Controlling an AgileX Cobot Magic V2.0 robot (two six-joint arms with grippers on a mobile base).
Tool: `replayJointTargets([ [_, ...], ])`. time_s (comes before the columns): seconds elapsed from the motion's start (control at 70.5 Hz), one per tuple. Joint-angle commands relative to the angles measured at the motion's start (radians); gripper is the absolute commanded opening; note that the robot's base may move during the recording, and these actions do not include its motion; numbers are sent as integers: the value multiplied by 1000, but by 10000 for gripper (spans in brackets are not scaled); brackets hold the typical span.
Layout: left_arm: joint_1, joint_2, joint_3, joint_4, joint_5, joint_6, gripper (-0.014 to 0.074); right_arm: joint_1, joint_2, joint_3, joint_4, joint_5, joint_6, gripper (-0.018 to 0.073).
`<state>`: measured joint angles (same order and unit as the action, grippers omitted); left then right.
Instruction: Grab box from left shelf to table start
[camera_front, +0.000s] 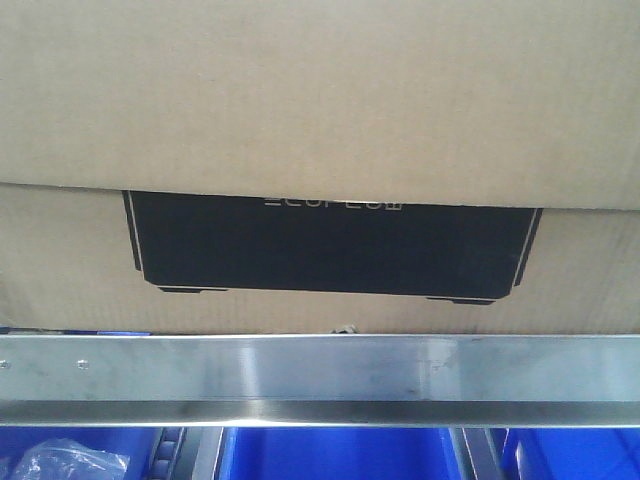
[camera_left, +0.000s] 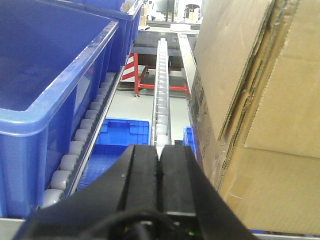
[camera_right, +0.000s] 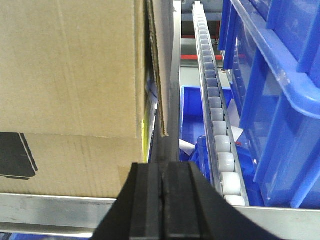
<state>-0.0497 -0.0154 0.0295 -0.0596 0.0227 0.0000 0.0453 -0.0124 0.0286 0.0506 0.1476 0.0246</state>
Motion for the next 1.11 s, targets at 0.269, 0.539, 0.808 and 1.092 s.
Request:
replayJointTargets([
  [0.269, 1, -10, -1, -8, -86, 0, -94, 2, -12, -17, -6, -88, 0, 58],
  [0.539, 1, -10, -1, -10, -112, 0, -94, 2, -12, -17, -6, -88, 0, 58],
  [0.808, 1, 4, -76, -103, -301, 0, -94, 2, -12, -17, -6, -88, 0, 58],
  [1.092, -2, 192, -499, -56, 58, 0, 278, 2, -12, -17, -6, -88, 0, 58],
])
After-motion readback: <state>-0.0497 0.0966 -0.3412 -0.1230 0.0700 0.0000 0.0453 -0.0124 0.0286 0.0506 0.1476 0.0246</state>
